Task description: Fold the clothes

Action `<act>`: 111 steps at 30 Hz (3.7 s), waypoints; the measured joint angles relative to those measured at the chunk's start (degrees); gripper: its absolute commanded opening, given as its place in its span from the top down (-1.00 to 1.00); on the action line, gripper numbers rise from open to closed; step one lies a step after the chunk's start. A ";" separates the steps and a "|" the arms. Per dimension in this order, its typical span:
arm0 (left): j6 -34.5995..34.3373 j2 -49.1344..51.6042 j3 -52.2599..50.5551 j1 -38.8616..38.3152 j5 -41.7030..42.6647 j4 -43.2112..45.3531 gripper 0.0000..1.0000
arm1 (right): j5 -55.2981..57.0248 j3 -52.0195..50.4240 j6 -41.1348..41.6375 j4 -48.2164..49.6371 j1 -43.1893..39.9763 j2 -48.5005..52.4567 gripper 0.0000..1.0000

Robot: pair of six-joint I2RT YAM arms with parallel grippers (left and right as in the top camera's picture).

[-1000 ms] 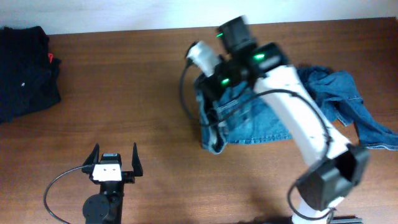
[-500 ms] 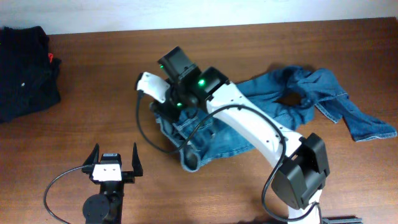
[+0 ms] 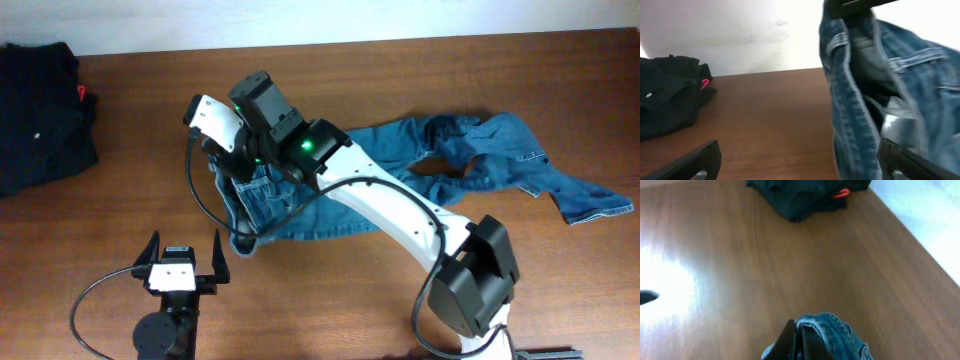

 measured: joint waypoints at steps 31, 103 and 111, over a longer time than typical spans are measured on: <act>0.00 0.00 0.00 0.00 0.00 0.00 -0.99 | -0.31 2.08 8.33 1.62 -0.72 2.89 -0.97; -3.96 77.55 58.77 -2.29 30.77 -41.09 -0.99 | 11.93 -24.87 21.49 -38.23 -56.13 -17.25 0.92; -3.96 77.55 58.82 -3.41 28.94 -40.87 -0.99 | 10.60 -33.48 20.83 -27.28 -55.82 -17.25 0.92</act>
